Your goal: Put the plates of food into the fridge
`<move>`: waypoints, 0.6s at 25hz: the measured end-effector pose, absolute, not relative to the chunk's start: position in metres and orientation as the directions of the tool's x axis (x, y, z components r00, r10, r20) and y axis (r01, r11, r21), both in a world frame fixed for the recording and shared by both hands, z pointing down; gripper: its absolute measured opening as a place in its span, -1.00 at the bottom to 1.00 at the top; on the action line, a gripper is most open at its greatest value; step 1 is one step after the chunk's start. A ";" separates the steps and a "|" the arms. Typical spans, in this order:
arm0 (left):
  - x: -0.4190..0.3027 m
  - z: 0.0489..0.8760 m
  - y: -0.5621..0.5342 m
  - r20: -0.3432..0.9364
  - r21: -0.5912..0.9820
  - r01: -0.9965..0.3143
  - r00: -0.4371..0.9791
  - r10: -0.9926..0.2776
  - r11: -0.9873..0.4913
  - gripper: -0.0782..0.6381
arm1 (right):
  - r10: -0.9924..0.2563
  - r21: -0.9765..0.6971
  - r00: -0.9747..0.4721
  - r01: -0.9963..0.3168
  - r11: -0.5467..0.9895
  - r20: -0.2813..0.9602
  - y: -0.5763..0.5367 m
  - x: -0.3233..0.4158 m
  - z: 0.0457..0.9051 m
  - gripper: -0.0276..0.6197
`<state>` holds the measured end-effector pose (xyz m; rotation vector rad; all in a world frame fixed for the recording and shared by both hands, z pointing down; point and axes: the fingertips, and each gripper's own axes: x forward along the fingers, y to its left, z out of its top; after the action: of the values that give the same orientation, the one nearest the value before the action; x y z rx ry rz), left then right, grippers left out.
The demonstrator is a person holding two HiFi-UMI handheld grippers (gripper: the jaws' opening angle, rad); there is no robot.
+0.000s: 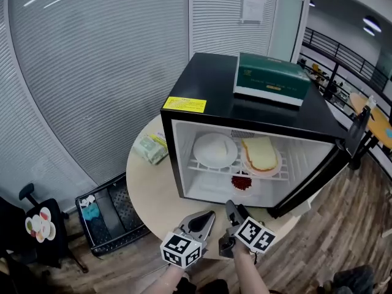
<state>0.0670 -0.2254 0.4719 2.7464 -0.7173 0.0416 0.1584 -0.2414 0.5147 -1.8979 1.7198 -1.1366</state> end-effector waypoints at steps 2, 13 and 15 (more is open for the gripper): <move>0.068 0.469 -0.213 0.109 0.285 -0.472 0.881 -0.461 -0.834 -0.77 | -0.967 -0.695 -0.096 -0.712 -0.099 0.235 -0.223 0.144 0.493 -0.12; 0.070 0.421 -0.134 0.100 0.233 -0.361 0.933 -0.347 -0.903 -0.77 | -0.998 -0.203 0.056 -0.977 -0.062 0.036 -0.106 0.125 0.394 -0.89; 0.066 0.418 -0.118 0.116 0.204 -0.350 0.936 -0.333 -0.914 -0.77 | -0.996 -0.160 0.072 -0.984 -0.079 0.046 -0.081 0.118 0.398 -0.89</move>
<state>0.0662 -0.1185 0.4183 2.8704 -0.5126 0.1156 0.1178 -0.0813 0.3983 -2.2359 2.0715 -0.2187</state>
